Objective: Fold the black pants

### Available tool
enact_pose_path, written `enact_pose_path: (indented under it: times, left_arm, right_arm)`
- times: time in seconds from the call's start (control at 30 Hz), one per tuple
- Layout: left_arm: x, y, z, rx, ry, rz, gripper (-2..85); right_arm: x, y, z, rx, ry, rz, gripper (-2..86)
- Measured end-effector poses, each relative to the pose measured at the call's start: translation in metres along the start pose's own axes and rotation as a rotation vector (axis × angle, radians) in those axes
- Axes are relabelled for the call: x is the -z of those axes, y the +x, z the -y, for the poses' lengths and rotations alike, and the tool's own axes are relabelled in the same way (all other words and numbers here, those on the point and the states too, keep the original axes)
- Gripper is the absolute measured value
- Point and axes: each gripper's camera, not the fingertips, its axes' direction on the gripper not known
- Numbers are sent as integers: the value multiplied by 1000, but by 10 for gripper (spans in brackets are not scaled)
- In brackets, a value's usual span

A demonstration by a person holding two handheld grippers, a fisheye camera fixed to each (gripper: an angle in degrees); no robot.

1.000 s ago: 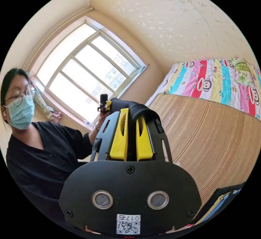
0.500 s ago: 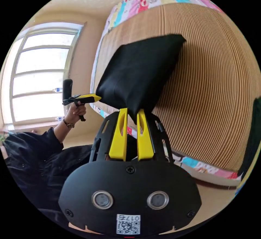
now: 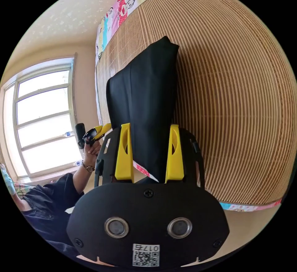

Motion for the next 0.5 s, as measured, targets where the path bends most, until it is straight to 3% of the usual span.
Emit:
enact_pose_path:
  times: [0.13,0.23,0.5]
  left_arm:
    - [-50,-20,30,161,-167,99,86]
    - [-48,-16,26,74,-150,232,80]
    - [61,-116,-67,265,96,334,84]
  right_arm:
    - [-61,-28,56,-19,-147,-162,136]
    - [-79,-72,59,56,-135,-313,115]
    - [-191,-167,45,139,-312,-140,99]
